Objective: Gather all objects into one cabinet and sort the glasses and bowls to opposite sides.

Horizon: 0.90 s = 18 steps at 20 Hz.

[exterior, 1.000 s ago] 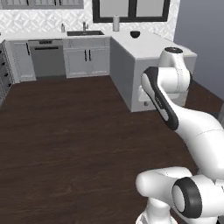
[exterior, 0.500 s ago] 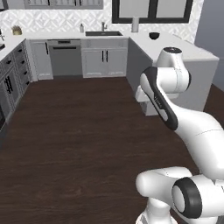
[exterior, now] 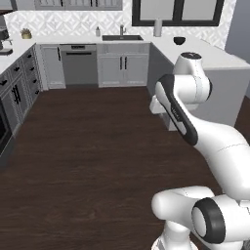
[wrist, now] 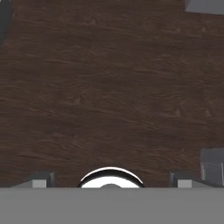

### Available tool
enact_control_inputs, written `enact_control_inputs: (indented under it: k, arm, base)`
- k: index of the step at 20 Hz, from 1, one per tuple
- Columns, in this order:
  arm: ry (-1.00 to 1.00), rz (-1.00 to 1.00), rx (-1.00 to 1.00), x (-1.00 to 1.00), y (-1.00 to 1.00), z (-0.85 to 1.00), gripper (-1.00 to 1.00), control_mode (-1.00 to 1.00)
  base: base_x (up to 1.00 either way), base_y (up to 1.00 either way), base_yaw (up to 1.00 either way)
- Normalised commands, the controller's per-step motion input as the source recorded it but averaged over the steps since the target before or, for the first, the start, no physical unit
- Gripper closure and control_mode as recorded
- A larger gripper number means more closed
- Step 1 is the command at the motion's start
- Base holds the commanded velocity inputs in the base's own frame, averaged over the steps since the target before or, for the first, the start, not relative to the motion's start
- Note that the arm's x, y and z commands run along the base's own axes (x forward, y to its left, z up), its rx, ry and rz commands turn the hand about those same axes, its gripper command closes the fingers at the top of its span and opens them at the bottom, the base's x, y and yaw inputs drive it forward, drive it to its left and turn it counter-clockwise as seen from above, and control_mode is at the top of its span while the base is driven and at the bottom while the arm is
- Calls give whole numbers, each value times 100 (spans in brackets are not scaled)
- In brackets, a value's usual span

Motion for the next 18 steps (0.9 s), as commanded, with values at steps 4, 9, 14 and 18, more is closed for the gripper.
enact_control_inputs:
  k: [4, 9, 14, 18]
  arm:
    - [0, 0, 0, 0, 0, 0, -100, 100]
    - [0, 0, 0, 0, 0, 0, -100, 100]
    - [0, 0, 0, 0, 0, 0, -100, 100]
    - [0, 0, 0, 0, 0, 0, -100, 100]
  base:
    - [97, 53, -7]
    - [100, 38, -9]
    - [100, 33, -8]
    - [100, 21, -6]
